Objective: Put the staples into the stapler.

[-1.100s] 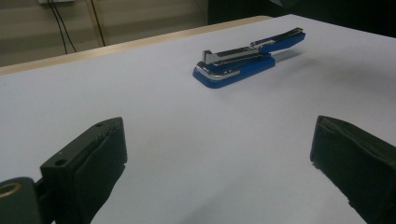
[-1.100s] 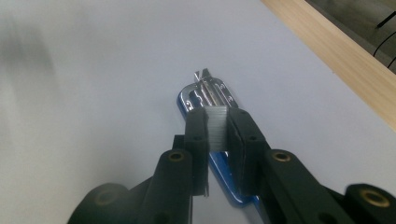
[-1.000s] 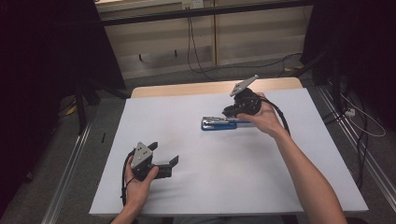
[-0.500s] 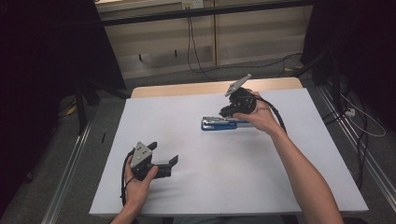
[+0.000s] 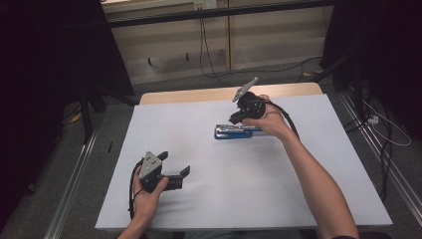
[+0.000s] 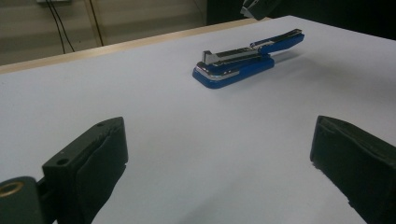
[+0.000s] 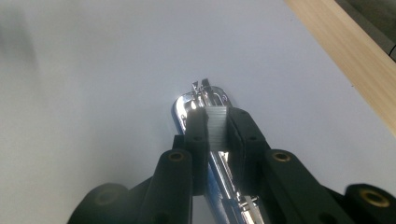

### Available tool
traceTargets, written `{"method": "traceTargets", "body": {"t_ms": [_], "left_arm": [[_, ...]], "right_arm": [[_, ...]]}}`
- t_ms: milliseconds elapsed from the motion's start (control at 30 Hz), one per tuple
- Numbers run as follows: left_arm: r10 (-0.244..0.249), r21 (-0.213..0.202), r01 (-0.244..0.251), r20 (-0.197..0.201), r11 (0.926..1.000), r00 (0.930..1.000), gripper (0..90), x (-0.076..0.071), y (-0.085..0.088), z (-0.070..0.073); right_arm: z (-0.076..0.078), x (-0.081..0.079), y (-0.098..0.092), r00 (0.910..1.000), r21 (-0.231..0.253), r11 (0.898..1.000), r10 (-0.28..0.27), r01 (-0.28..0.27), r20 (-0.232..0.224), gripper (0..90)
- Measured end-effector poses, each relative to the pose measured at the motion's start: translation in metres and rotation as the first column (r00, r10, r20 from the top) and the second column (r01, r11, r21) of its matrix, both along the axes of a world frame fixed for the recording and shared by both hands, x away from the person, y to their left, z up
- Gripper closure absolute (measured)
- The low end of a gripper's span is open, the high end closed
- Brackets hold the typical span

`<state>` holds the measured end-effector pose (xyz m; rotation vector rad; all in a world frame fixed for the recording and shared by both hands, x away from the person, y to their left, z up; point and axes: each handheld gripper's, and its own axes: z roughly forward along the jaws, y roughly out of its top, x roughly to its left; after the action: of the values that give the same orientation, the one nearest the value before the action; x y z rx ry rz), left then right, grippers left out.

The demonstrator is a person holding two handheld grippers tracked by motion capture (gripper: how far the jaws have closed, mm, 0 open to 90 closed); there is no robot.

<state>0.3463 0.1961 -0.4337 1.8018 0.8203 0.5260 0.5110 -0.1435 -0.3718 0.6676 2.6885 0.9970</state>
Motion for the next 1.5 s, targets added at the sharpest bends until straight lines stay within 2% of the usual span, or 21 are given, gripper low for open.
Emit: {"method": "traceTargets", "body": {"t_ms": [367,600,767,900,1067,1267,1500], "left_arm": [[-0.003,0.002,0.003,0.005,1.0,1.0,4.1,0.0,0.001,0.0],[0.001,-0.002,-0.001,0.008,1.0,1.0,4.1,-0.001,0.002,0.001],[-0.001,-0.004,0.001,0.009,1.0,1.0,4.2,-0.001,0.003,0.001],[0.0,-0.004,0.0,0.009,1.0,1.0,4.1,-0.001,0.003,0.001],[0.004,-0.006,-0.004,0.008,1.0,1.0,4.1,-0.001,0.003,0.001],[0.0,-0.005,0.0,0.009,1.0,1.0,4.1,0.0,0.003,0.001],[0.001,-0.009,-0.001,0.007,1.0,1.0,4.1,0.0,0.002,0.001]], "right_arm": [[-0.018,0.005,0.017,0.999,-0.001,0.999,0.045,-0.045,-0.005,79.5],[-0.021,0.01,0.019,0.9987,-0.034,0.998,0.05,-0.05,0.009,79.4],[-0.025,0.015,0.022,0.9971,-0.054,0.996,0.076,-0.076,-0.004,79.4],[-0.026,0.018,0.025,0.997,-0.059,0.995,0.077,-0.077,0.006,79.4],[-0.029,0.022,0.03,0.9946,-0.066,0.992,0.104,-0.104,-0.009,79.5],[-0.027,0.024,0.035,0.9902,-0.072,0.988,0.139,-0.137,0.019,79.5],[-0.034,0.029,0.037,0.9896,-0.098,0.985,0.144,-0.143,-0.006,79.5]]}}
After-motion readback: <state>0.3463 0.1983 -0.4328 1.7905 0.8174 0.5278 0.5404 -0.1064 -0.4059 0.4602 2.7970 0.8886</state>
